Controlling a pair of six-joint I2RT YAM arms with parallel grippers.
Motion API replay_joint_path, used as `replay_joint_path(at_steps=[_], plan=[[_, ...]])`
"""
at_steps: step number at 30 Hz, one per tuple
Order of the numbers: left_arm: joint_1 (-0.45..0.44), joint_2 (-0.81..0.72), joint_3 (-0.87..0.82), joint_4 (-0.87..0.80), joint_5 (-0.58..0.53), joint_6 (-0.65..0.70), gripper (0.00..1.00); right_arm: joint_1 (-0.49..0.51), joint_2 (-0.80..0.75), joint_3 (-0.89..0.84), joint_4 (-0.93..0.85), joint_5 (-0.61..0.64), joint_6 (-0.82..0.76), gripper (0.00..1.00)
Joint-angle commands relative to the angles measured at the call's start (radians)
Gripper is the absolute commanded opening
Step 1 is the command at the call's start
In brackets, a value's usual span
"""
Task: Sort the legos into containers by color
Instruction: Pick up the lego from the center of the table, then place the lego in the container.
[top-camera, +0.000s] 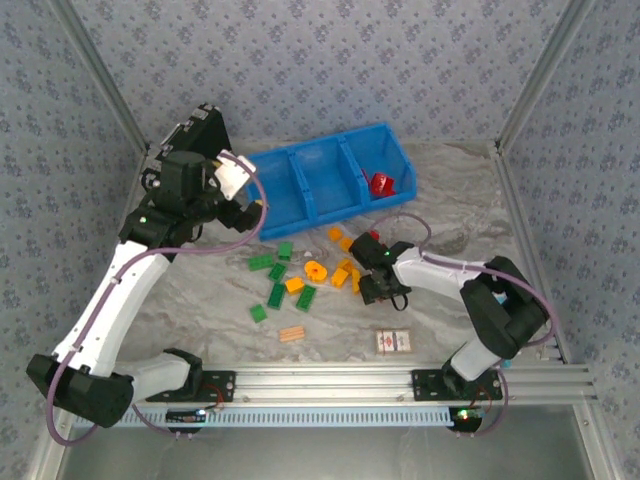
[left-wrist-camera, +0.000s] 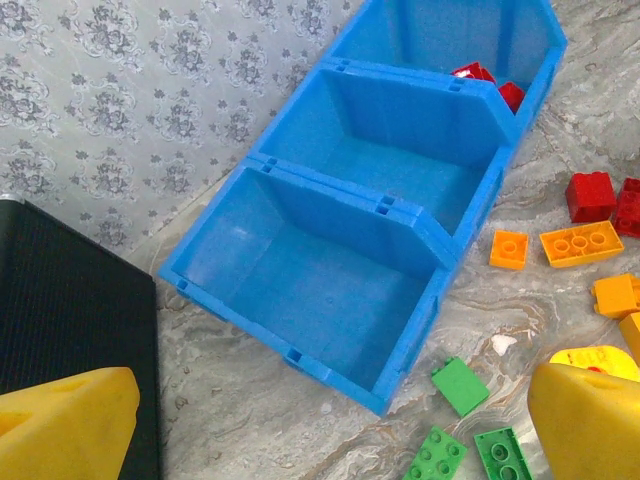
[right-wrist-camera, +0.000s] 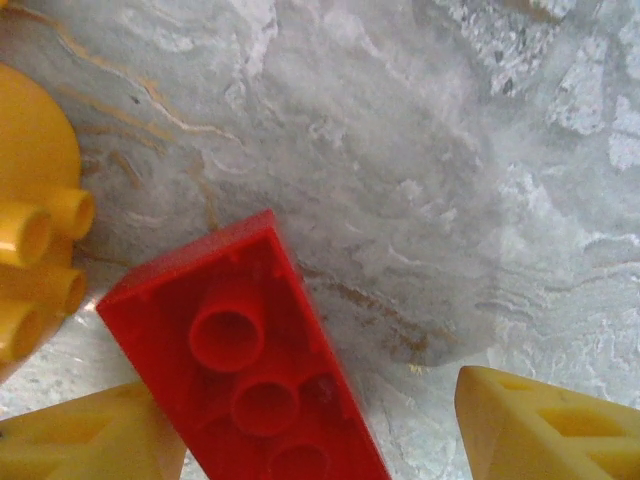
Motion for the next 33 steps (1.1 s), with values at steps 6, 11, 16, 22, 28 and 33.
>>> replay_joint_path(at_steps=[6,11,16,22,28,33], plan=[[-0.001,-0.025,0.0,0.009,0.011,-0.001,1.0,-0.018,0.085,0.069,0.015,-0.015,-0.047,0.48],[-0.001,-0.026,-0.002,0.01,0.002,0.004,1.0,-0.021,0.111,0.076,0.014,-0.025,-0.059,0.35],[-0.001,-0.014,0.004,0.007,0.001,0.007,1.0,-0.034,0.075,0.084,-0.019,-0.014,-0.068,0.25],[-0.002,-0.013,0.018,-0.014,0.002,0.014,1.0,-0.137,0.004,0.206,-0.114,-0.022,-0.162,0.24],[-0.001,-0.009,0.021,-0.025,0.005,0.033,1.0,-0.283,0.012,0.436,-0.094,-0.06,-0.265,0.29],[0.0,-0.003,0.021,-0.027,-0.005,0.045,1.0,-0.346,0.142,0.64,-0.058,-0.061,-0.343,0.29]])
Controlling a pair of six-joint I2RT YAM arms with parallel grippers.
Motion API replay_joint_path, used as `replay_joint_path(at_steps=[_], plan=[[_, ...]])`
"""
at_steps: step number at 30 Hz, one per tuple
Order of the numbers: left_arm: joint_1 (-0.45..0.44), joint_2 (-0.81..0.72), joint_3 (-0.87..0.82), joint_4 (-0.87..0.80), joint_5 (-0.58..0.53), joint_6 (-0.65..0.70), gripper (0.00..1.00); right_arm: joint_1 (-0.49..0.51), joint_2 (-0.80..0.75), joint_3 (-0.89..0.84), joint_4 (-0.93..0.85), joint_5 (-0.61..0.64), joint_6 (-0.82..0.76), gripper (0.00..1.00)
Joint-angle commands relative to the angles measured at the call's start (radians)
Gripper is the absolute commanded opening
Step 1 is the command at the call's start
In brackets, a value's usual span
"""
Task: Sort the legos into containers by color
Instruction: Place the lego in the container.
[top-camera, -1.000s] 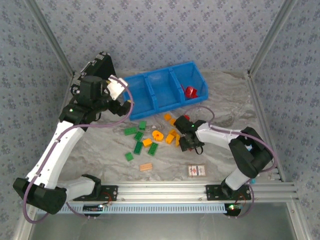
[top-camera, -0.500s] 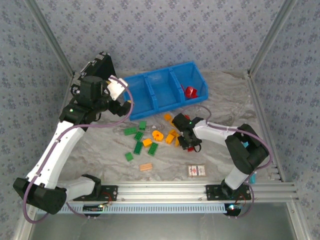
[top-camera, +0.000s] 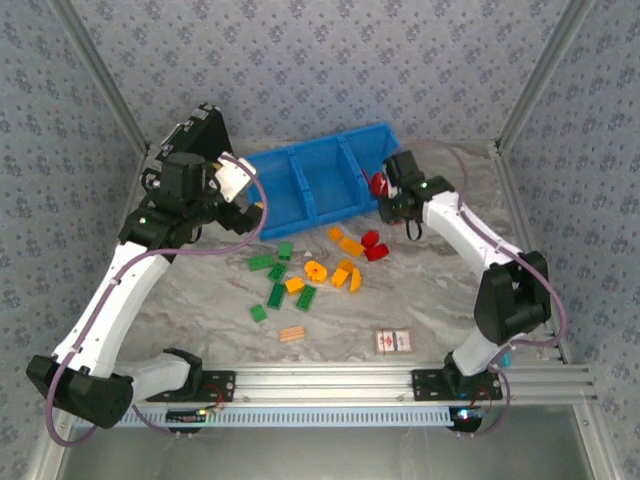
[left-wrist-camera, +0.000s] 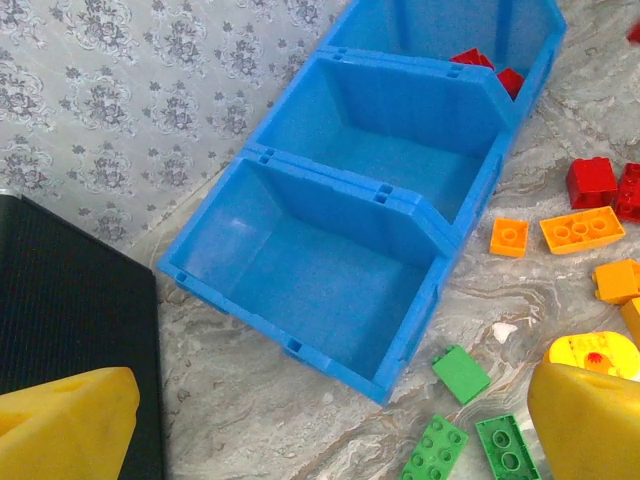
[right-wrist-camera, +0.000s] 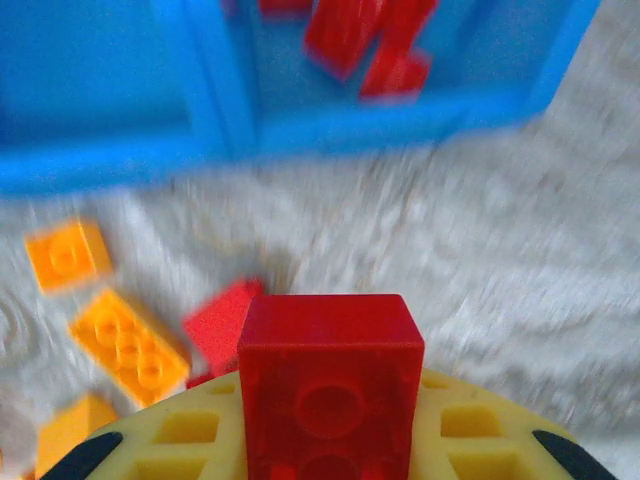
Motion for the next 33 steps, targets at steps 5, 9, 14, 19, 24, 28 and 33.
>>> replay_joint_path(at_steps=[5,9,14,19,24,28,33], plan=[[0.001,0.022,0.028,-0.026,-0.007,0.045,1.0,-0.048,0.254,0.297,0.004,-0.001,-0.143,0.31],[0.002,0.049,0.04,-0.032,-0.022,0.046,1.0,-0.072,0.394,0.448,0.029,0.024,-0.151,0.32],[0.008,0.039,0.013,-0.024,-0.024,0.055,1.0,-0.101,0.568,0.65,0.026,-0.011,-0.138,0.35],[0.008,0.065,0.044,-0.044,-0.024,0.059,1.0,-0.113,0.681,0.77,-0.025,-0.04,-0.132,0.38],[0.008,0.09,0.075,-0.052,-0.008,0.049,1.0,-0.122,0.685,0.736,0.003,-0.071,-0.121,0.43],[0.009,0.113,0.067,-0.042,0.02,0.03,1.0,-0.119,0.66,0.684,0.014,-0.092,-0.105,0.5],[0.008,0.152,0.119,-0.056,0.038,0.009,1.0,-0.125,0.578,0.576,0.061,-0.1,-0.101,0.52]])
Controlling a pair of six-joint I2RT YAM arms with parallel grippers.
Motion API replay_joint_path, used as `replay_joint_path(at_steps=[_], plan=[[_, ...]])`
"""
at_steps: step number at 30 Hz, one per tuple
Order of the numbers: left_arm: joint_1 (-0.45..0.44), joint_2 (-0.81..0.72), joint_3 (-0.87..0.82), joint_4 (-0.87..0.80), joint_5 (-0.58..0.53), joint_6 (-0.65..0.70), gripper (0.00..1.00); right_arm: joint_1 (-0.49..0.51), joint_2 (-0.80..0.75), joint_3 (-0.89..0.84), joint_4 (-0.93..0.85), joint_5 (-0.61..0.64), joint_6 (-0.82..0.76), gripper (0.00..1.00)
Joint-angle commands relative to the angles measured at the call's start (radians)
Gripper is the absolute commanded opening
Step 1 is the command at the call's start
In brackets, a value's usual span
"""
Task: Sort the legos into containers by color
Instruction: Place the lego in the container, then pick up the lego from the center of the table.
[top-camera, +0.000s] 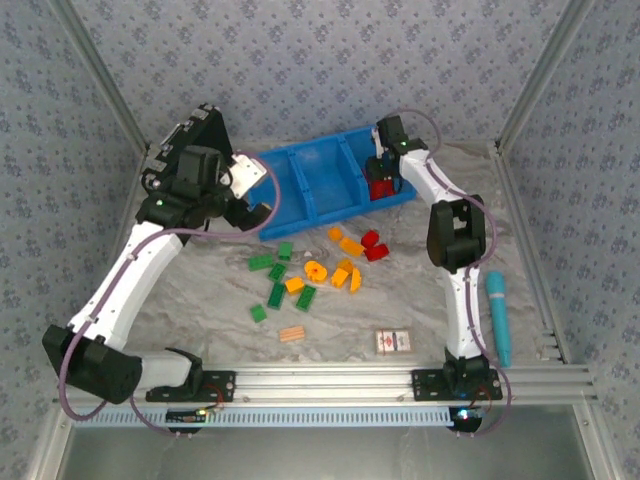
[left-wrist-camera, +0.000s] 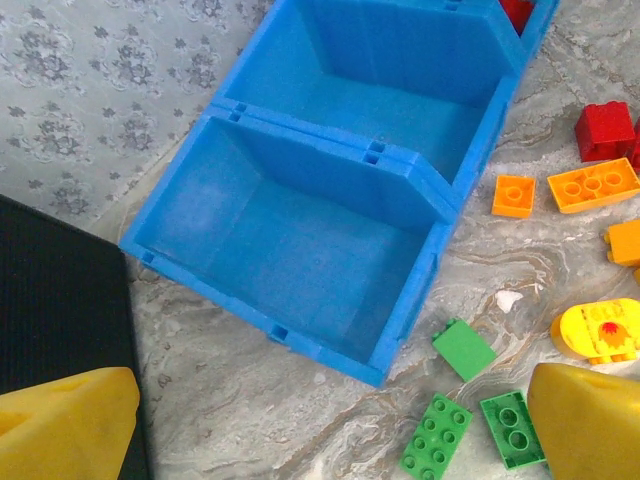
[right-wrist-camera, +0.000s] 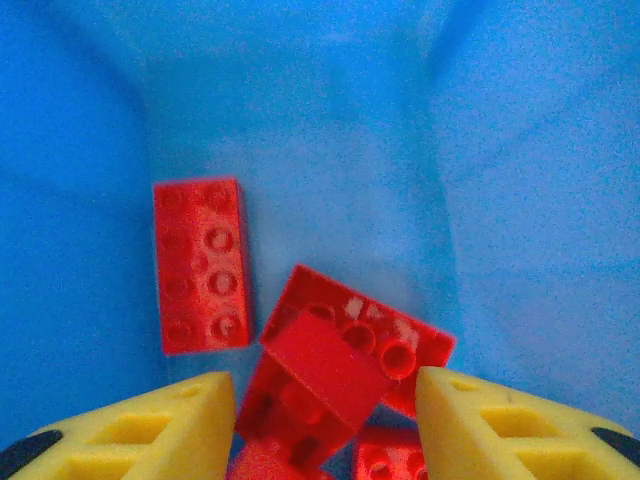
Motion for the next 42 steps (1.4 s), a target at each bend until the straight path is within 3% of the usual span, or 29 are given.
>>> replay_joint_path(at_steps=[1,12,20,22,26,33,42], plan=[[0.005,0.017,0.072,-0.036,0.04,-0.024,1.0,-0.008,-0.108,-0.074,0.025,-0.025,0.013,0.52],[0.005,0.001,0.034,-0.022,0.039,-0.033,1.0,0.009,-0.523,-0.617,0.211,-0.054,0.077,0.62],[0.002,-0.005,0.032,0.007,0.065,-0.049,1.0,0.064,-0.638,-0.77,0.19,-0.08,0.084,0.66],[0.004,-0.014,0.027,0.008,0.064,-0.05,1.0,0.069,-0.653,-0.801,0.18,-0.09,0.092,0.73],[0.002,-0.031,0.009,0.02,0.061,-0.052,1.0,0.08,-0.679,-0.882,0.19,-0.117,0.11,0.76],[0.002,-0.04,0.003,0.02,0.062,-0.056,1.0,0.131,-0.66,-0.955,0.247,-0.125,0.153,0.78],[0.001,-0.061,-0.001,0.012,0.047,-0.055,1.0,0.145,-0.563,-0.91,0.273,-0.104,0.165,0.78]])
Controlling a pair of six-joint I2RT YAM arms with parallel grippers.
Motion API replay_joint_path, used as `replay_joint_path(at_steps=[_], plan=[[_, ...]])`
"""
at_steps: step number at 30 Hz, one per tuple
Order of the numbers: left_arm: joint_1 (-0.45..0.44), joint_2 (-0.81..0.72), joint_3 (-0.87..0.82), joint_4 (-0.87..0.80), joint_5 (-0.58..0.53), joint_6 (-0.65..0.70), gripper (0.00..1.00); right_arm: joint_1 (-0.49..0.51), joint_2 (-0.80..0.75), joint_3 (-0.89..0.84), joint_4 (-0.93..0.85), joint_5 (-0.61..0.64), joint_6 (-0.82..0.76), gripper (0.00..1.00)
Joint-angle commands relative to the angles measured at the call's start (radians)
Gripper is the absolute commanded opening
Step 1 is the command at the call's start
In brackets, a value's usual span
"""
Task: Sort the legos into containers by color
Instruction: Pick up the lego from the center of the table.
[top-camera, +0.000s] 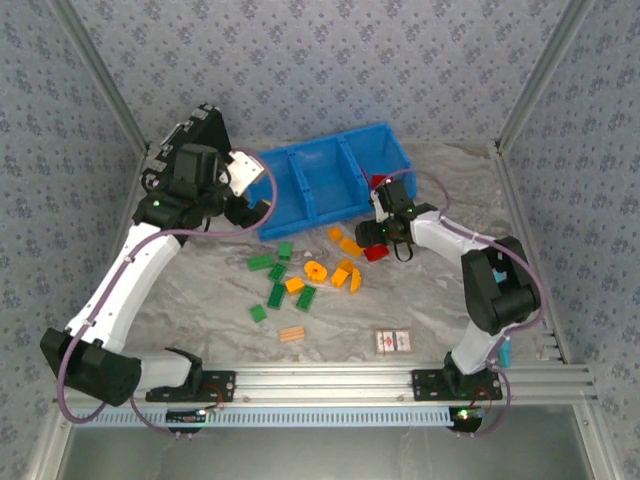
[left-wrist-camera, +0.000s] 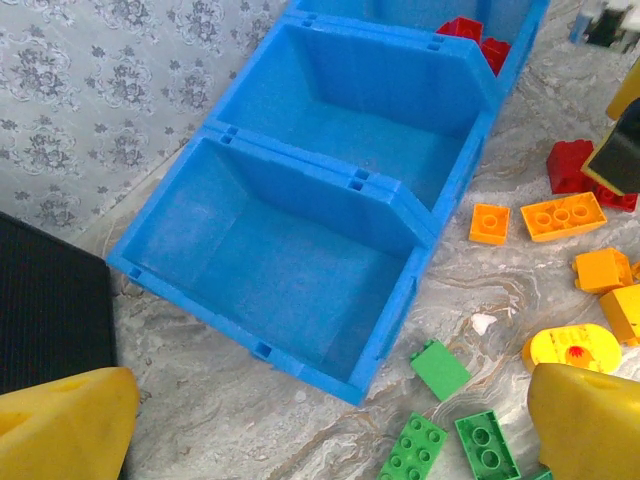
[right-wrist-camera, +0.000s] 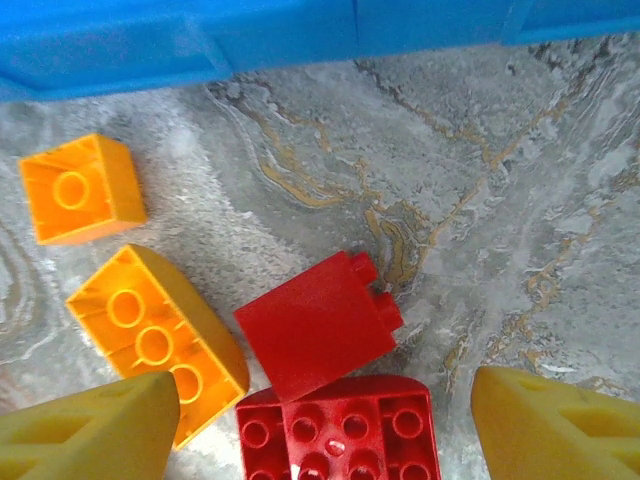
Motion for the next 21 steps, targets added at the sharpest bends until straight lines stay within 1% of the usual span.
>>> replay_joint_path(at_steps=[1,4,5,10,21], plan=[[0.0,-0.035,-0.003,0.0,0.003,-0.008,1.0,0.0,0.048,0.051,-0.003,0.016,0.01,0.78],[0.001,-0.041,0.001,-0.002,-0.001,-0.005,1.0,0.002,0.088,0.078,-0.009,0.016,-0.006,0.78],[0.001,-0.043,0.0,-0.002,-0.002,-0.004,1.0,0.002,0.1,0.117,-0.011,0.014,-0.01,0.78],[0.001,-0.048,-0.004,-0.011,-0.008,-0.004,1.0,0.0,0.158,0.16,-0.017,0.011,-0.017,0.78],[0.001,-0.037,-0.002,-0.008,-0.014,0.003,1.0,-0.009,0.183,0.135,-0.023,0.02,-0.008,0.76]])
